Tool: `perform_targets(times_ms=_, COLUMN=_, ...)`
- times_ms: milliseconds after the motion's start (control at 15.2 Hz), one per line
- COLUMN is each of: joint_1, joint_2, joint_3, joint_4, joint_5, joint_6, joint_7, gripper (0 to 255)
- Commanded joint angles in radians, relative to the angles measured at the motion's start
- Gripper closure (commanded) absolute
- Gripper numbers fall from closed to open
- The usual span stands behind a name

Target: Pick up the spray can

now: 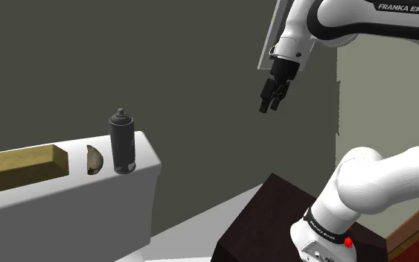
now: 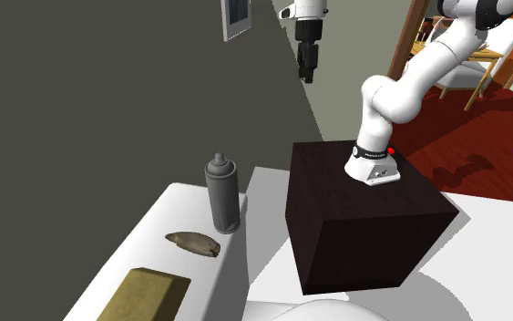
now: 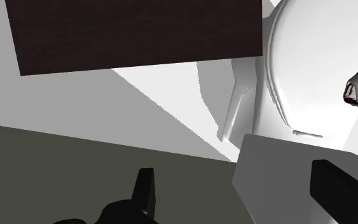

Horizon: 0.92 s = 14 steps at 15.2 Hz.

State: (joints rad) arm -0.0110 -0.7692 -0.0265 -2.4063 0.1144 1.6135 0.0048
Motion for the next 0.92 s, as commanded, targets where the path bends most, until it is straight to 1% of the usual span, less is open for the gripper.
perform_targets(times_ms=0, joint_1=0.000, joint_2=0.000, joint_3=0.000, joint_4=0.000, joint_5=0.000, joint_6=0.000, joint_7=0.000, gripper=0)
perform_targets(times_ms=396, joint_1=0.062, joint_2=0.142, joint_3=0.068, joint_4=0.048, joint_5=0.065, joint_6=0.145, joint_7=0.009, gripper=0)
perform_targets(times_ms=858, joint_1=0.123, joint_2=0.323, joint_3=0.144, joint_4=0.148, joint_5=0.114, joint_6=0.288, joint_7=0.017, gripper=0)
